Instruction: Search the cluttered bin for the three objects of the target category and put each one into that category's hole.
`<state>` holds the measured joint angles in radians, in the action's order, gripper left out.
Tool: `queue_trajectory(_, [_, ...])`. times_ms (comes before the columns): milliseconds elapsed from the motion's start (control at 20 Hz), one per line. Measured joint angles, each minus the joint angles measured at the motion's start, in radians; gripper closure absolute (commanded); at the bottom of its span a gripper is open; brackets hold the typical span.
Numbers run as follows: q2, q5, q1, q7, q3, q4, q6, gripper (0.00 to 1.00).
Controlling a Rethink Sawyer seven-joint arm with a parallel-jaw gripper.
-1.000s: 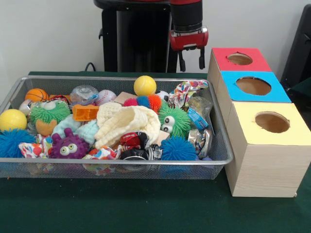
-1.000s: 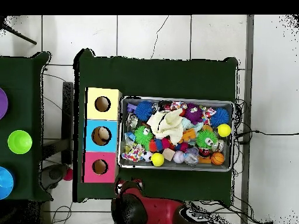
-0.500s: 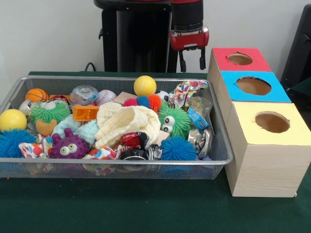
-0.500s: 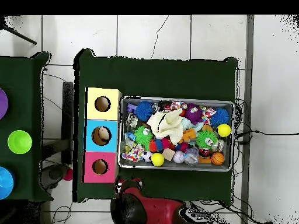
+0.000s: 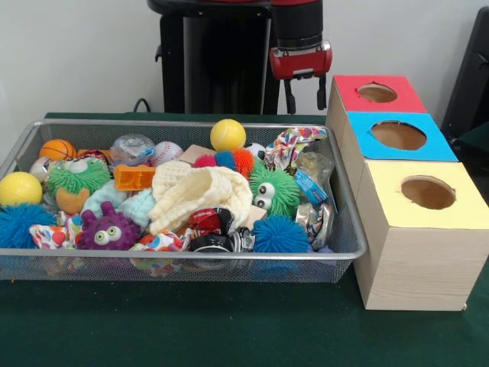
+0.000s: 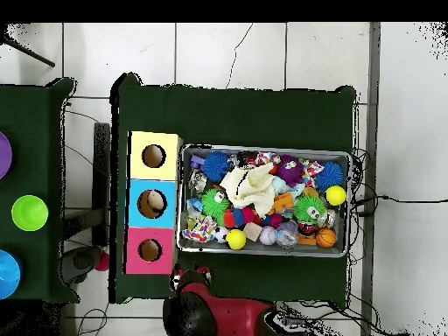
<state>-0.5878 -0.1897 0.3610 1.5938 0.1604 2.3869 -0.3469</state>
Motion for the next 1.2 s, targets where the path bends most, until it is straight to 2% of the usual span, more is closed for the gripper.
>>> queue_trajectory(350, [0.044, -0.009, 0.0, 0.0, -0.002, 0.0, -0.062, 0.0])
queue_trajectory(1200, [0.043, -0.013, 0.003, 0.0, -0.036, -0.021, -0.054, 0.0])
